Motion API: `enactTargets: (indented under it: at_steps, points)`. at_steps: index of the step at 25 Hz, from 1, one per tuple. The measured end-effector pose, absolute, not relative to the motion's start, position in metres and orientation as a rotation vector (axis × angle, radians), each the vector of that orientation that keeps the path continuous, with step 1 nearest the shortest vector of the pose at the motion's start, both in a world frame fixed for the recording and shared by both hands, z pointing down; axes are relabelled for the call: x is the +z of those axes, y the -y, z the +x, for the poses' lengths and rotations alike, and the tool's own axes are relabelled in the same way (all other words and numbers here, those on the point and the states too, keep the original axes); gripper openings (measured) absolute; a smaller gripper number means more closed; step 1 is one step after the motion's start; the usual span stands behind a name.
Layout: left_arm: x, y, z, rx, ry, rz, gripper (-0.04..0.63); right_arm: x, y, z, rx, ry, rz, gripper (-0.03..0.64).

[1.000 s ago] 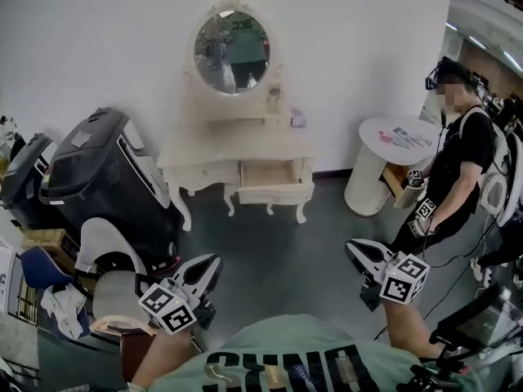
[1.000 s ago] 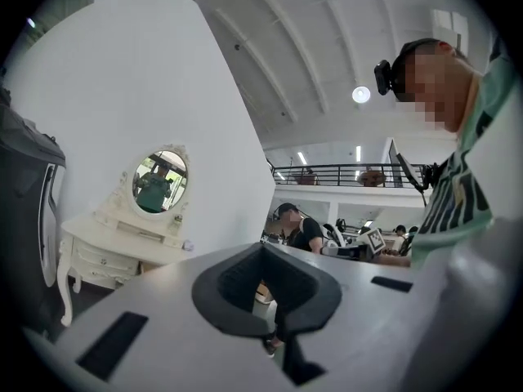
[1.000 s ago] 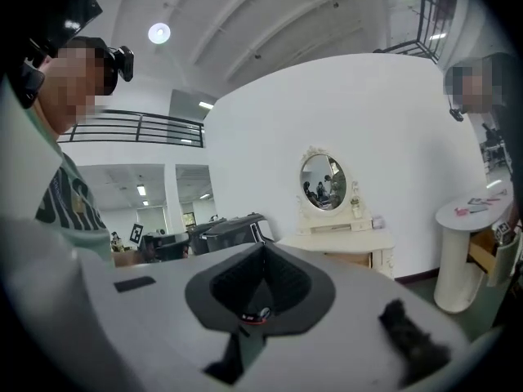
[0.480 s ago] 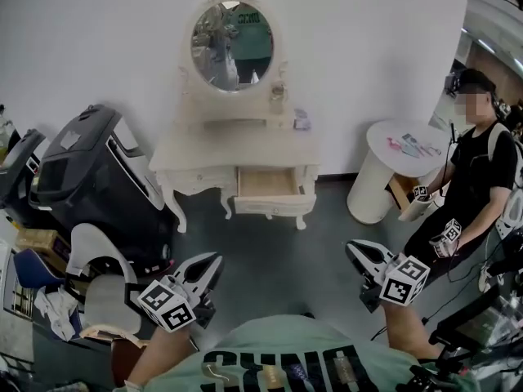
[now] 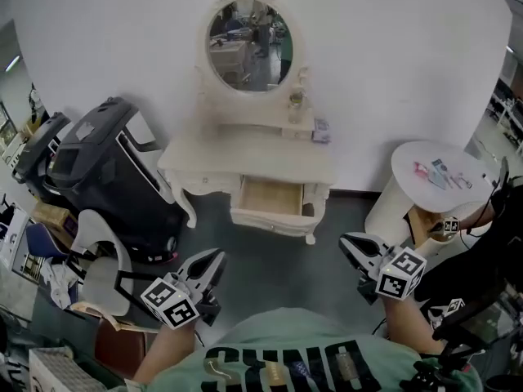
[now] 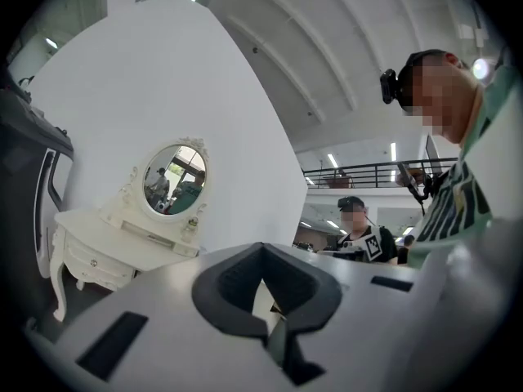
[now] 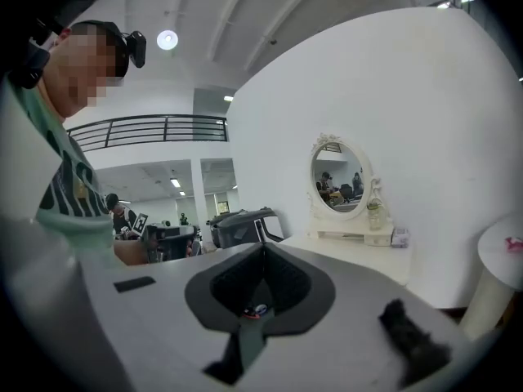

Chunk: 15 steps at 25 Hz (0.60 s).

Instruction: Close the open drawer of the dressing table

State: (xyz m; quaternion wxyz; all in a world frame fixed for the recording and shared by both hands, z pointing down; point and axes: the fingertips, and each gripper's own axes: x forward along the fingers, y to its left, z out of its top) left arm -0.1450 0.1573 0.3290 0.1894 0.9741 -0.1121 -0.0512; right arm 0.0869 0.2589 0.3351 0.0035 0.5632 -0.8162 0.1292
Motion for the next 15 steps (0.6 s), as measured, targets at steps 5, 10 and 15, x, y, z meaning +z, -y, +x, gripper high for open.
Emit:
enactTargets:
  at_steps: [5, 10, 15]
  points:
    - [0.339, -0.157, -0.105, -0.117, 0.368, 2.726, -0.003, 0.347, -0.247, 0.127, 0.416, 2.586, 1.685, 0.011]
    - [0.344, -0.137, -0.087, -0.114, 0.387, 2.713, -0.003, 0.351, -0.225, 0.151, 0.433, 2.590, 1.682, 0.011]
    - [0.352, -0.092, -0.071, -0.119, 0.337, 2.704, -0.003, 0.356, -0.188, 0.162, 0.437, 2.552, 1.722, 0.011]
